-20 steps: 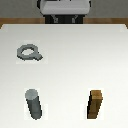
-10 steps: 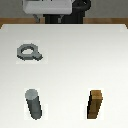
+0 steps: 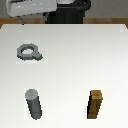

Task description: Put the loop with the handle onto the peg.

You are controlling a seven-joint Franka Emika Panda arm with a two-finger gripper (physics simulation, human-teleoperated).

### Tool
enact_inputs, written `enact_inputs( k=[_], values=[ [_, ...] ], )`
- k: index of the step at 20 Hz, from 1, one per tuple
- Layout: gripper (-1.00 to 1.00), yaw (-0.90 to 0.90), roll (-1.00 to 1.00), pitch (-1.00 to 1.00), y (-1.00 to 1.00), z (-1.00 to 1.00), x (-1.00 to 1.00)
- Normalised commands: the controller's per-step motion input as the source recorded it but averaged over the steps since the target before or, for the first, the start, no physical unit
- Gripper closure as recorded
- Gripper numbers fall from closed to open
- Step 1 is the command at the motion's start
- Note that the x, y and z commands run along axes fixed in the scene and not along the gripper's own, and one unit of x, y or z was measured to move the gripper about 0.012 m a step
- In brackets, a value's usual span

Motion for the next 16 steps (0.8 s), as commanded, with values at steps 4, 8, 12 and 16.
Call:
enact_inputs(
  k=[4,8,12,16],
  values=[
    [-1.00,0.95,0.00,0.00,0.00,0.00,0.00],
    [-1.00,0.19,0.00,0.00,-0.25,0.00,0.00],
    [-1.00,0.00,0.00,0.00,0.00,-0.50,0.00],
    [-1.00,0.00,0.00,0.00,0.00,-1.00,0.00]
  ],
)
